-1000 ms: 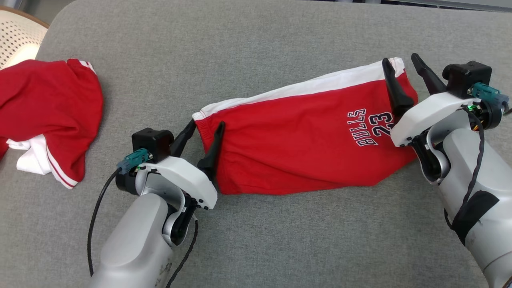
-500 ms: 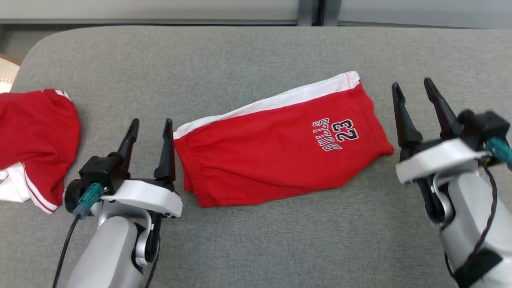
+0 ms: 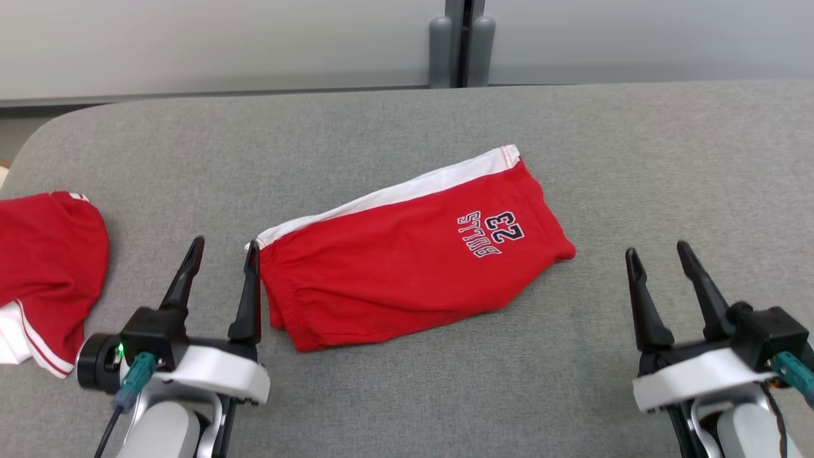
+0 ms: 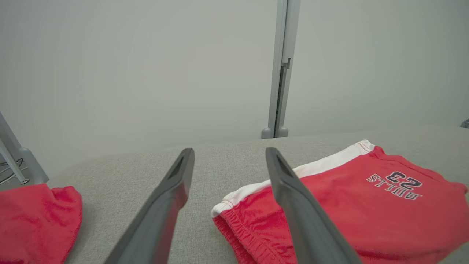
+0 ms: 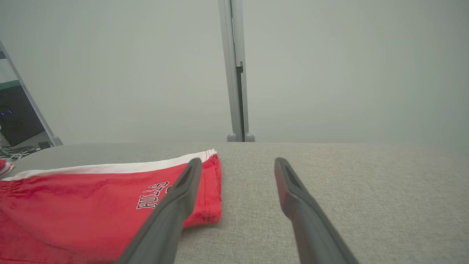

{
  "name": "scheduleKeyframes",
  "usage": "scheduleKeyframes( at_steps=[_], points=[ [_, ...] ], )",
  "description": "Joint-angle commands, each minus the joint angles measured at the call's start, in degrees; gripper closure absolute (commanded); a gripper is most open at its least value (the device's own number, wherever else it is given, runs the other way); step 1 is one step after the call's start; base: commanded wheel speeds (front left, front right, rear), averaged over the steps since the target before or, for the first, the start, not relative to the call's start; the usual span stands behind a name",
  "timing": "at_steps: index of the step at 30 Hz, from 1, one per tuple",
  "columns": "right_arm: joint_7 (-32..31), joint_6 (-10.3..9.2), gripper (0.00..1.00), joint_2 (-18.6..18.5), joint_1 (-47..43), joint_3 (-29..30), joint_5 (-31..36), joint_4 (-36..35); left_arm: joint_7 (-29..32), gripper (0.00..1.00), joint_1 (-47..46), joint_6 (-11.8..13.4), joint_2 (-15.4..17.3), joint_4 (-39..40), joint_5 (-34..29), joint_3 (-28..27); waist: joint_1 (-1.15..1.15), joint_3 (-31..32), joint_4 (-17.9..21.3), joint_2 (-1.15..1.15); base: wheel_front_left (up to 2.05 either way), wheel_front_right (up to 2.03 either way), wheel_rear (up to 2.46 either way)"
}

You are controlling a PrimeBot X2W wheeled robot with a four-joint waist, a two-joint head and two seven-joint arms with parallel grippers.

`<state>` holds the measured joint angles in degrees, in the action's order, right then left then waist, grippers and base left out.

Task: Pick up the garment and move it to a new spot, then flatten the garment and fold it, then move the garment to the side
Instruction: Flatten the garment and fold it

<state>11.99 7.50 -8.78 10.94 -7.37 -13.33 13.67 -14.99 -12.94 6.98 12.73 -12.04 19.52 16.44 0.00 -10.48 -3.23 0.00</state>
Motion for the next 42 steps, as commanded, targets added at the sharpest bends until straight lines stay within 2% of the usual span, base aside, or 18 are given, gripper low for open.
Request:
scheduleKeyframes(
  at_steps=[1,7,14,27,35,42],
  points=[
    [-0.57,-0.02,0.0,0.24,-1.88,0.6,0.67,-1.58,-0.24,0.0,1.24,0.28,0.64,0.04,-0.4,-0.2,0.0,0.97,0.69,0.0,0.0,0.0,0.0],
    [-3.53,-0.02,0.0,1.86,-7.67,1.91,2.11,-8.18,-0.25,0.0,4.84,0.68,0.92,0.5,-0.77,-0.91,0.0,2.12,1.54,0.0,0.0,0.0,0.0],
    [-6.01,-0.02,0.0,2.8,-10.42,2.95,3.68,-12.24,-0.26,0.0,6.26,0.35,0.56,0.21,-0.78,-0.94,0.0,2.51,1.83,0.0,0.0,0.0,0.0],
    [-7.22,-0.02,0.0,2.72,-10.59,3.43,4.44,-13.84,-0.26,0.0,4.63,-0.05,0.11,-0.72,-1.1,-1.27,0.0,2.06,1.39,0.0,0.0,0.0,0.0],
    [-8.89,-0.02,0.0,-0.08,-3.08,3.53,3.85,-10.96,-0.26,0.0,-0.37,-0.88,-1.87,0.26,-1.79,-0.52,0.0,-3.43,-2.71,0.0,0.0,0.0,0.0],
    [-10.08,-0.02,0.0,-3.05,7.01,0.85,2.32,-0.06,-0.26,0.0,-4.76,-2.46,-4.38,-0.03,-3.01,0.43,0.0,-7.61,-7.92,0.0,0.0,0.0,0.0]
  ],
)
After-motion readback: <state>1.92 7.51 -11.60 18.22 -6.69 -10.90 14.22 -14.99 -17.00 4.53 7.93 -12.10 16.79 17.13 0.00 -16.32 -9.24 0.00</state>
